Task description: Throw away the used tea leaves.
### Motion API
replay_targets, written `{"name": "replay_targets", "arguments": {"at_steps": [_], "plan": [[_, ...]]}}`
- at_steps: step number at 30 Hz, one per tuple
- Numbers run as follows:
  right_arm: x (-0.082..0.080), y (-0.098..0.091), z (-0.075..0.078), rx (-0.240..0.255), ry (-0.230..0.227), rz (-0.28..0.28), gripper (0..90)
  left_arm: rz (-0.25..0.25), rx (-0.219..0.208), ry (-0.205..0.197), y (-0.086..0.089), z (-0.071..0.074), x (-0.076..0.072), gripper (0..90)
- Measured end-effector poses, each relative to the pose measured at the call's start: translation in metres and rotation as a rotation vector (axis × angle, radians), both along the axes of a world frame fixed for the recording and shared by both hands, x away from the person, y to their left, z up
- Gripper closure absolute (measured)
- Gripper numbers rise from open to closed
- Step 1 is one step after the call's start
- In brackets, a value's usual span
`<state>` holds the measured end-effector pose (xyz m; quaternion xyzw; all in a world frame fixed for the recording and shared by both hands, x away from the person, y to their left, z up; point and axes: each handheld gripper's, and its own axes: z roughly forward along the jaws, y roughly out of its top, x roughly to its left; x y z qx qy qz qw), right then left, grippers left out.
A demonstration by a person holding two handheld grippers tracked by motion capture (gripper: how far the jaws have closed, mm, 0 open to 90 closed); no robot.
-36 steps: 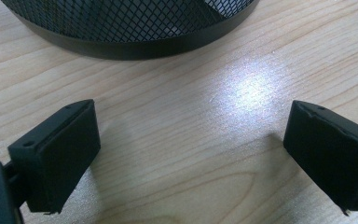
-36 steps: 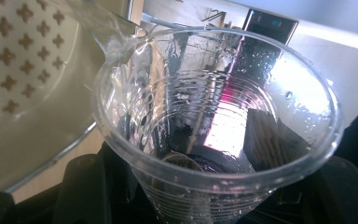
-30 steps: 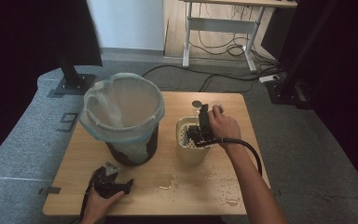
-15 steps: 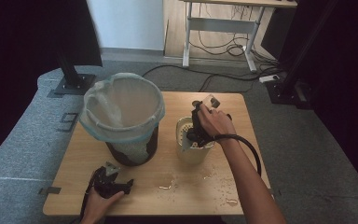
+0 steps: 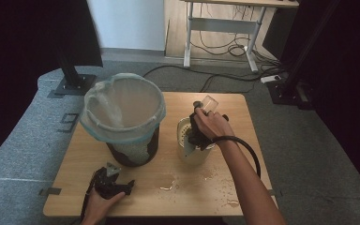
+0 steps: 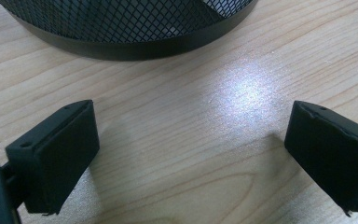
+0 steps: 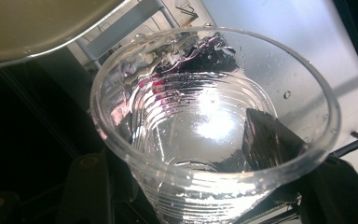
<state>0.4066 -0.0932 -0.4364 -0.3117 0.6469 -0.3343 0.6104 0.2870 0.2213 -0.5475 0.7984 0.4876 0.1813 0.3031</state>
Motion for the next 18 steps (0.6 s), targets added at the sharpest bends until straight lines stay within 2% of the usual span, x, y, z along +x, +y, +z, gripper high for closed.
{"name": "replay_targets", "arguments": {"at_steps": [2,3,4,6,7,8,9,10,12,13,15,16,17,18], "plan": [[0.000,0.002,0.006,0.055,0.007,-0.004,41.2,0.000,0.000,0.000,0.000,0.000,0.000,2.5],[0.000,0.002,0.006,0.055,0.007,-0.004,41.2,0.000,0.000,0.000,0.000,0.000,0.000,2.5],[-0.001,0.003,0.010,0.130,0.023,-0.014,41.2,0.000,0.000,0.000,0.000,0.000,0.000,2.5],[-0.001,0.004,0.016,0.221,0.055,-0.009,41.1,0.000,0.000,0.000,0.000,0.000,0.000,2.5],[-0.003,0.004,0.015,0.310,0.063,-0.016,41.1,0.000,0.000,0.000,0.000,0.000,0.000,2.5],[-0.003,0.004,0.018,0.361,0.082,-0.016,41.1,0.000,0.000,0.000,0.000,0.000,0.000,2.5],[-0.003,0.004,0.018,0.361,0.082,-0.016,41.1,0.000,0.000,0.000,0.000,0.000,0.000,2.5],[-0.005,0.002,0.023,0.520,0.118,-0.038,41.1,0.000,0.000,0.001,0.000,0.000,0.000,2.5],[-0.006,-0.001,0.027,0.649,0.147,-0.045,41.1,0.000,0.000,0.000,0.000,0.000,0.000,2.5],[-0.006,-0.001,0.027,0.649,0.147,-0.045,41.1,0.000,0.000,0.000,0.000,0.000,0.000,2.5],[-0.008,-0.005,0.031,0.801,0.188,-0.055,41.2,0.000,0.000,0.000,0.000,0.000,0.000,2.5],[-0.010,-0.008,0.033,0.910,0.223,-0.076,41.2,0.001,0.000,0.000,0.000,0.000,0.000,2.5],[-0.010,-0.008,0.033,0.910,0.223,-0.076,41.2,0.001,0.000,0.000,0.000,0.000,0.000,2.5],[-0.012,-0.012,0.035,1.040,0.268,-0.096,41.2,0.001,0.000,0.000,0.000,0.000,0.000,2.5]]}}
